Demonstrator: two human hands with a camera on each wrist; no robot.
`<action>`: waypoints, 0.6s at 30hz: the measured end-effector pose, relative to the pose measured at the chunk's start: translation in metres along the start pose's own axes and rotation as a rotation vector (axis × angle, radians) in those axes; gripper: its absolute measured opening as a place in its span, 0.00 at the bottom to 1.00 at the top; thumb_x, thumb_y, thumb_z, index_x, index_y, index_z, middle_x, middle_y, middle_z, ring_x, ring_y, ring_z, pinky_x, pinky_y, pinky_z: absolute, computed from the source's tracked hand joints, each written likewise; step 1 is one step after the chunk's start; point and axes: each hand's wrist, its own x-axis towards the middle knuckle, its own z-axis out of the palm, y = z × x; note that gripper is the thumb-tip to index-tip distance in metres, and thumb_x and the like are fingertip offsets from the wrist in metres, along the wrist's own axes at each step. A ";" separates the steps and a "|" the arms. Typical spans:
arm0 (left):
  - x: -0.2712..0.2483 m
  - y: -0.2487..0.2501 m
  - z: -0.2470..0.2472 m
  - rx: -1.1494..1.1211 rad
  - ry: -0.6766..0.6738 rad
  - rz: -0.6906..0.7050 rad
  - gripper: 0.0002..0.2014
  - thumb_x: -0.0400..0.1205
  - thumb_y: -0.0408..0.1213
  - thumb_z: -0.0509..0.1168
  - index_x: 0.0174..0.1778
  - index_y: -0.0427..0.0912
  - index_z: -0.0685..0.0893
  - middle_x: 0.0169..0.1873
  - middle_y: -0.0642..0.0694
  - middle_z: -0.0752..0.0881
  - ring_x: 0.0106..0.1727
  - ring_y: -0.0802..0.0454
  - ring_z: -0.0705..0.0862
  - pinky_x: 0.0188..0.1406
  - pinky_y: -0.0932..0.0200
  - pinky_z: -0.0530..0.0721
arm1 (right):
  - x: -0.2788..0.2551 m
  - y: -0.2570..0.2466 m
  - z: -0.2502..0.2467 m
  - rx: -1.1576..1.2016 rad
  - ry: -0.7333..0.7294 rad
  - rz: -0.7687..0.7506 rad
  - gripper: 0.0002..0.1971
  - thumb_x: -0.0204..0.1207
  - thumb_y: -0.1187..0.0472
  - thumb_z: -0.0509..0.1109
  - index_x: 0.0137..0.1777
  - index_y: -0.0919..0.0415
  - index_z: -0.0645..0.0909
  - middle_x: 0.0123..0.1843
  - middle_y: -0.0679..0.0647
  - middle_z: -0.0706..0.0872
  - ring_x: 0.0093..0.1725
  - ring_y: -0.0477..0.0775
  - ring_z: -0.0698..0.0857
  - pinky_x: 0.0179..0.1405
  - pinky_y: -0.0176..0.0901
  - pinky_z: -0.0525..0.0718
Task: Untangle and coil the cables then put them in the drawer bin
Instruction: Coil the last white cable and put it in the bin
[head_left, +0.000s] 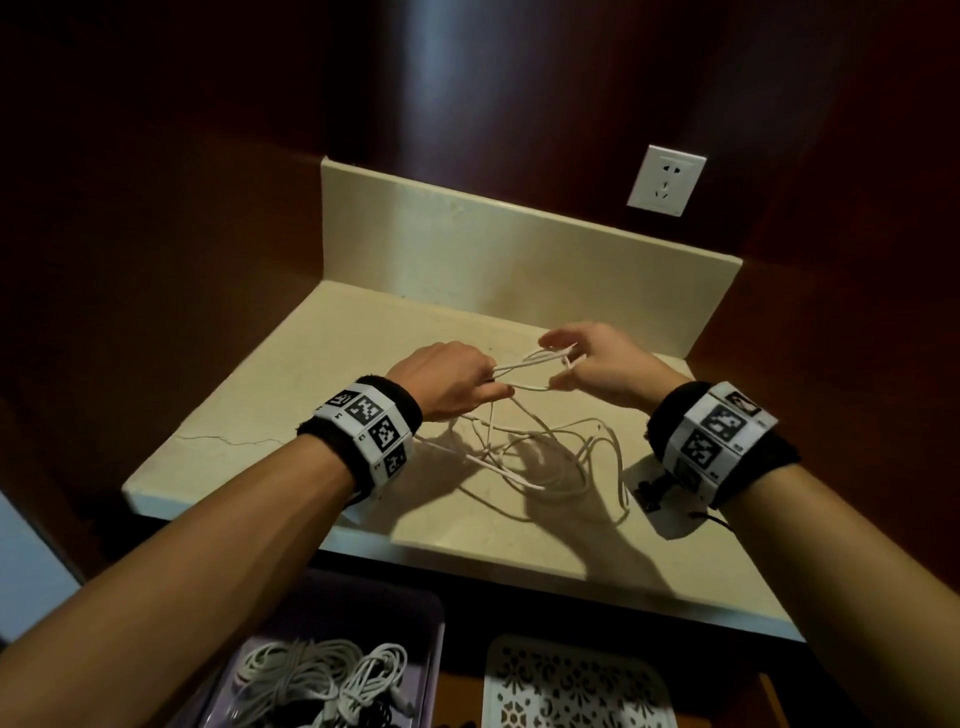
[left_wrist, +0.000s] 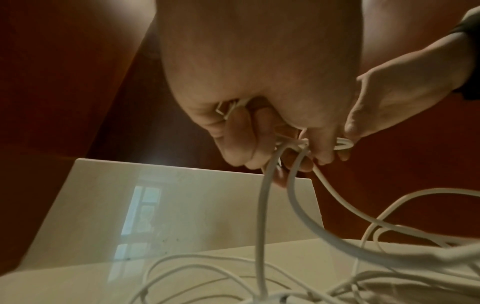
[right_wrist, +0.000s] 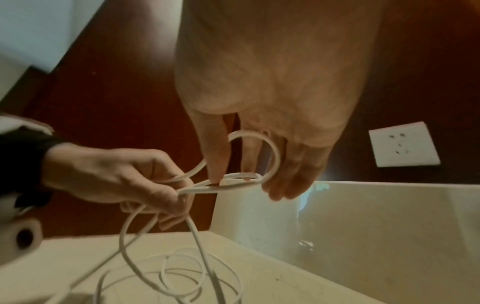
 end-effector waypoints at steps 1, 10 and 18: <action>0.000 0.000 0.000 0.000 -0.008 0.008 0.20 0.85 0.58 0.57 0.39 0.45 0.77 0.33 0.48 0.77 0.39 0.46 0.78 0.34 0.54 0.70 | -0.001 -0.002 0.003 -0.155 -0.003 -0.051 0.29 0.74 0.61 0.76 0.75 0.52 0.74 0.71 0.55 0.77 0.69 0.55 0.75 0.67 0.51 0.76; -0.007 -0.005 -0.004 -0.109 -0.022 0.056 0.14 0.86 0.50 0.58 0.41 0.47 0.79 0.40 0.46 0.84 0.42 0.46 0.79 0.37 0.52 0.72 | 0.001 -0.011 0.023 -0.484 -0.052 -0.237 0.14 0.81 0.58 0.60 0.65 0.57 0.76 0.59 0.58 0.82 0.56 0.60 0.80 0.51 0.48 0.76; -0.014 -0.009 -0.015 -0.153 -0.137 -0.005 0.11 0.83 0.33 0.59 0.40 0.54 0.79 0.41 0.52 0.85 0.46 0.47 0.82 0.44 0.54 0.78 | -0.001 -0.008 0.021 -0.621 -0.019 -0.326 0.10 0.86 0.54 0.51 0.52 0.56 0.72 0.45 0.58 0.84 0.44 0.63 0.80 0.40 0.49 0.73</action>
